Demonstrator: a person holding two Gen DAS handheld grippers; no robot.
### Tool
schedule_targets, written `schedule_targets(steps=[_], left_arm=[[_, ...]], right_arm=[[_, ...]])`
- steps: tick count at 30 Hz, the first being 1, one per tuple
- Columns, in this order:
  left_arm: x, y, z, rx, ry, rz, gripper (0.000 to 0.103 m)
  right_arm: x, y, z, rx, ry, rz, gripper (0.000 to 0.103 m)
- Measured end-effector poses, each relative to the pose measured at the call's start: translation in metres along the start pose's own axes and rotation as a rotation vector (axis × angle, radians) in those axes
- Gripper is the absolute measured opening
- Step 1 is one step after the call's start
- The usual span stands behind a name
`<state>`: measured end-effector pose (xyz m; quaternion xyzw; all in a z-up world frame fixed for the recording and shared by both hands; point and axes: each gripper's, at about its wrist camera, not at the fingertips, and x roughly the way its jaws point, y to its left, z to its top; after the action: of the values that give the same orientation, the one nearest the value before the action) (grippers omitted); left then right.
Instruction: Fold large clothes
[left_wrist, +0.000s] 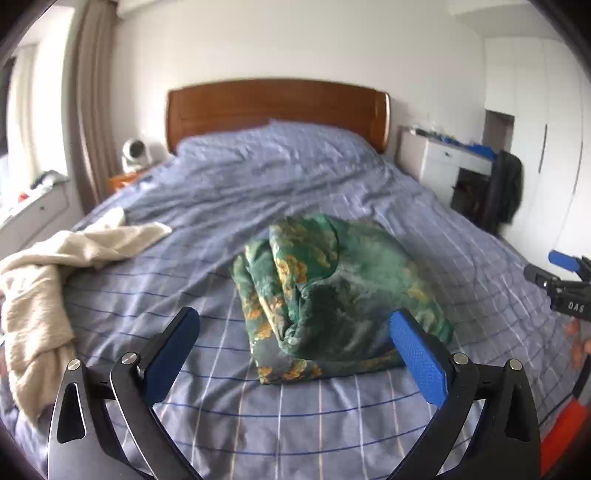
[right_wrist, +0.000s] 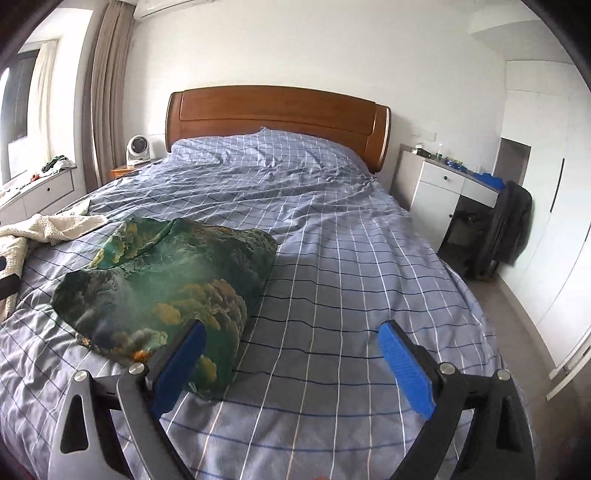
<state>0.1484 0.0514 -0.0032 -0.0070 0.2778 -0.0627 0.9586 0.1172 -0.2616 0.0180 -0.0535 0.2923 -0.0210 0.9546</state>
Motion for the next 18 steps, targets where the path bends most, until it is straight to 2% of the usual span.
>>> schedule_targets(steps=[8,12,15,18], left_arm=[[-0.029,-0.036,-0.005,-0.041,-0.073,0.075,0.103],[-0.023,-0.045,-0.009,-0.061,-0.035,0.121,0.103],[-0.017,-0.050,-0.013,-0.076,-0.013,0.122,0.103],[-0.016,-0.056,-0.015,-0.078,-0.027,0.169,0.103]], right_arm=[[-0.039,-0.010,-0.012,0.049,-0.084,0.005,0.096],[-0.036,-0.009,-0.023,0.036,-0.021,0.012,0.096],[-0.032,-0.009,-0.031,0.048,0.012,0.033,0.096],[-0.032,-0.010,-0.037,0.052,0.020,0.015,0.096]])
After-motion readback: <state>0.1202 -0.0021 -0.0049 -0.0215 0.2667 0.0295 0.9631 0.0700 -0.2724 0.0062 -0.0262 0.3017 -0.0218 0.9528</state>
